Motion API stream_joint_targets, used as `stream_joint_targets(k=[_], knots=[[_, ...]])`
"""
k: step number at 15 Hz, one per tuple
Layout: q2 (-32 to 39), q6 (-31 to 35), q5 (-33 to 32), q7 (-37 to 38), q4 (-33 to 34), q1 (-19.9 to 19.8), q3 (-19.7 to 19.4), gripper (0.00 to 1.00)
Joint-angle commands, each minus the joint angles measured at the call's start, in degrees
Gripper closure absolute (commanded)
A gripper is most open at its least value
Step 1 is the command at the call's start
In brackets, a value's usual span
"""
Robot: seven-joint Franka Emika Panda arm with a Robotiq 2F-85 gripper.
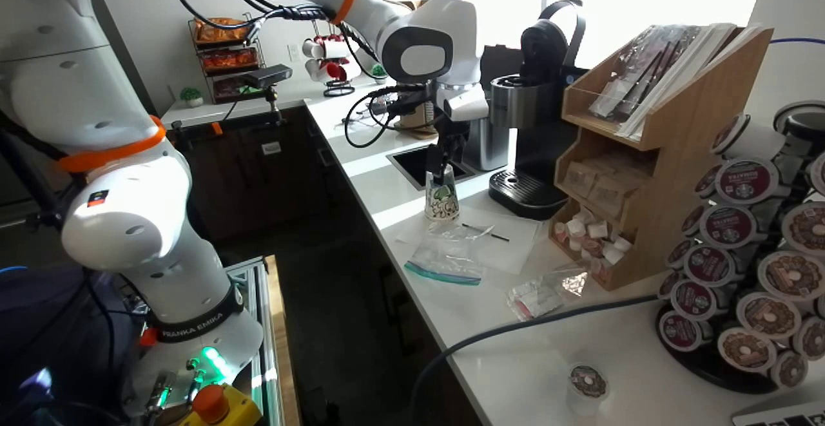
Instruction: Turn the cups around
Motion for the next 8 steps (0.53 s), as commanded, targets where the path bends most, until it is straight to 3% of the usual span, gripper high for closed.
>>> stream_joint_targets(k=[1,8], knots=[[2.46,-3.32,6.91,-1.41,1.94,-0.67,-1.21,0.0],[6.87,-7.37,14.62,-3.09,4.79,-1.99,-3.08,0.0]])
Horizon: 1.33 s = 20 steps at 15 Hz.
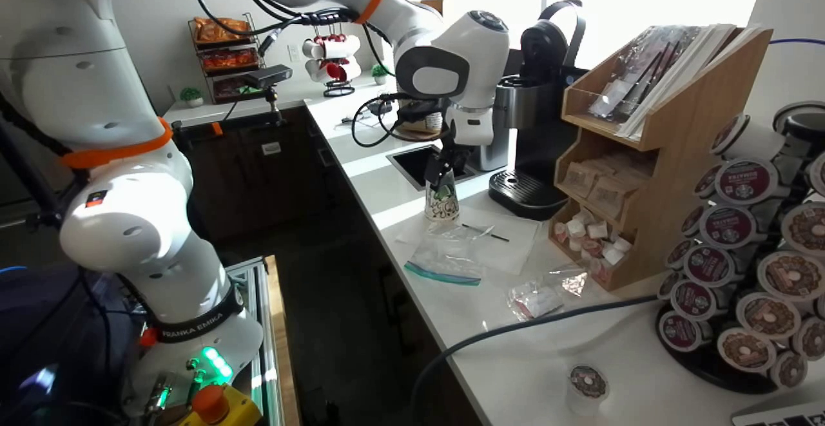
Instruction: Turn the cups around
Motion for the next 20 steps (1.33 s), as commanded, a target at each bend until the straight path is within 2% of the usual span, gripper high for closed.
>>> stream_joint_targets(k=[1,20], knots=[[3.0,-3.13,4.28,-1.84,2.68,-1.01,-0.74,0.0],[11.37,-5.69,17.1,-4.62,7.08,-1.32,-0.44,0.0]])
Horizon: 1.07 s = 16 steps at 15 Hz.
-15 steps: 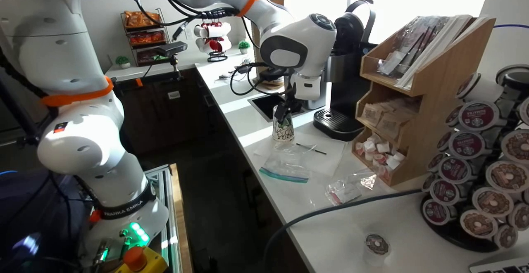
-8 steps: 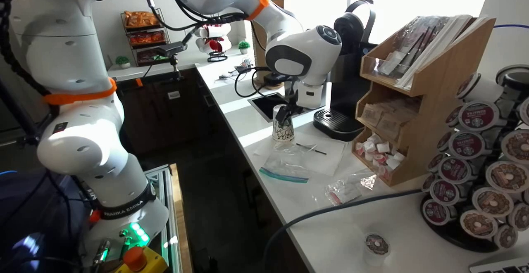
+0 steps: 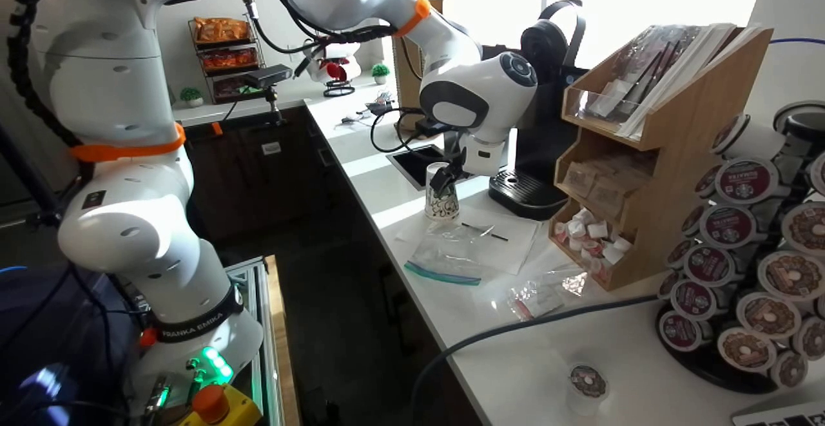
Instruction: Turn the cups around
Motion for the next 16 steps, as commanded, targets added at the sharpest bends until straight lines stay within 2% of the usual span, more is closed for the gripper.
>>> stream_joint_targets(k=[1,3,4,9,13,16], knots=[[1.87,-2.7,2.94,-1.6,1.86,-0.3,0.11,0.0],[2.35,-3.18,3.22,-1.7,2.26,-0.26,0.05,0.0],[2.54,-3.31,3.42,-1.82,2.41,-0.29,0.05,0.2],[3.02,-3.9,3.87,-1.93,2.8,-0.3,-0.08,0.58],[3.13,-4.04,3.78,-1.83,3.27,-0.3,-0.18,0.68],[2.6,-4.03,2.84,-1.42,3.34,-0.14,-0.33,0.69]])
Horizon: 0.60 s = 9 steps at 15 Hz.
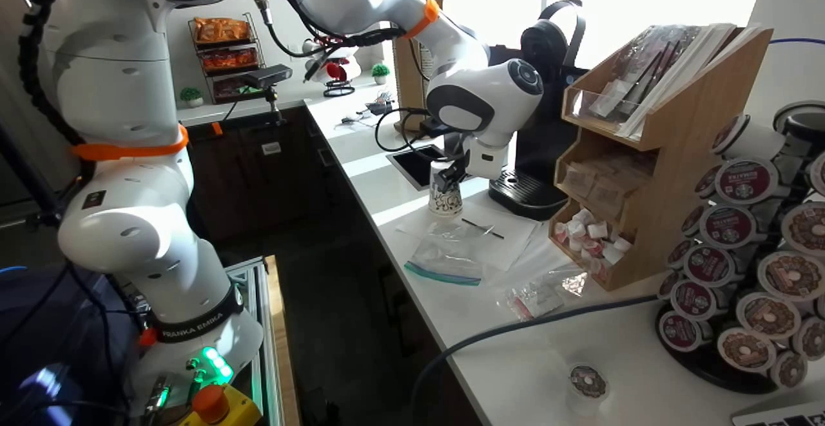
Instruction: Turn the cups around
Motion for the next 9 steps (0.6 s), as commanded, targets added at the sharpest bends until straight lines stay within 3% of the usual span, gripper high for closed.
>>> stream_joint_targets(k=[1,9], knots=[[-0.3,-1.93,0.03,-0.44,0.88,-0.03,-0.4,0.69],[-6.74,-1.47,-12.55,3.16,-0.46,1.57,-0.49,0.69]])
